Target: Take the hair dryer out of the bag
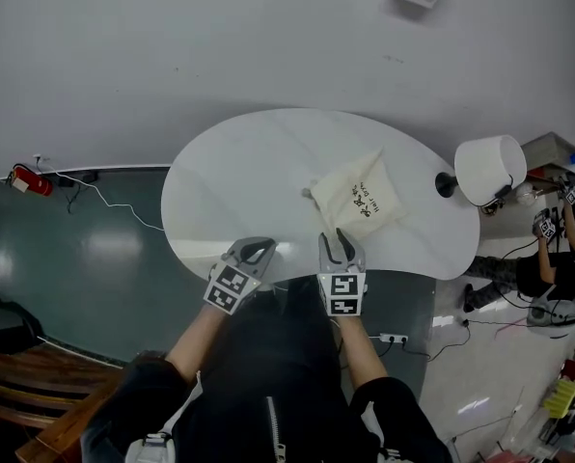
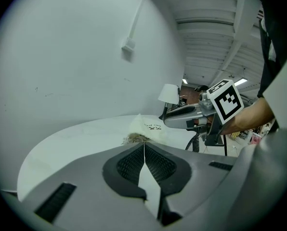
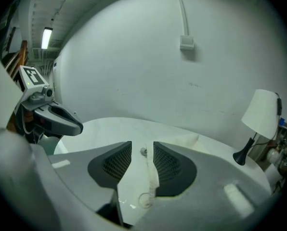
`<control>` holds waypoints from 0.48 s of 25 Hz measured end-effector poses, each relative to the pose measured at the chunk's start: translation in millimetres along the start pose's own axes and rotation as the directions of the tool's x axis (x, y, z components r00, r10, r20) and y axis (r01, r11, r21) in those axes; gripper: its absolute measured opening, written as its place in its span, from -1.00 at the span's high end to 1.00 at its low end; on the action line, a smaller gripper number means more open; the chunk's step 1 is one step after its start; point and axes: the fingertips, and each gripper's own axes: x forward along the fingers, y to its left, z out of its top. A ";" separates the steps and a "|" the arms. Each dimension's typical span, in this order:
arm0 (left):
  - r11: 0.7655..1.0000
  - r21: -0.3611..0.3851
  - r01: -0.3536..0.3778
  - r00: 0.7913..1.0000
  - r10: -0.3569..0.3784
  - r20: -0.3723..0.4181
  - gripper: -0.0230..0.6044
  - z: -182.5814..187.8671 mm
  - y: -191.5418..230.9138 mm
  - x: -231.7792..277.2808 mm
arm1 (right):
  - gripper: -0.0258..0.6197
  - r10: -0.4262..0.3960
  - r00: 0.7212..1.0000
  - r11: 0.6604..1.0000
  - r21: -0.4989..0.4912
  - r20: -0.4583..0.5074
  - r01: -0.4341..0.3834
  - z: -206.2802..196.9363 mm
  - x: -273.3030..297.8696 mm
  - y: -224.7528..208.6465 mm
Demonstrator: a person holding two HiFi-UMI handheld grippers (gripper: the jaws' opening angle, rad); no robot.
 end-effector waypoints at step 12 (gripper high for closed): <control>0.998 -0.051 -0.040 0.999 0.039 -0.017 0.89 8.3 17.3 26.2 | 0.43 0.062 0.991 0.987 -0.140 -0.116 -0.078 -23.1 45.4 -10.2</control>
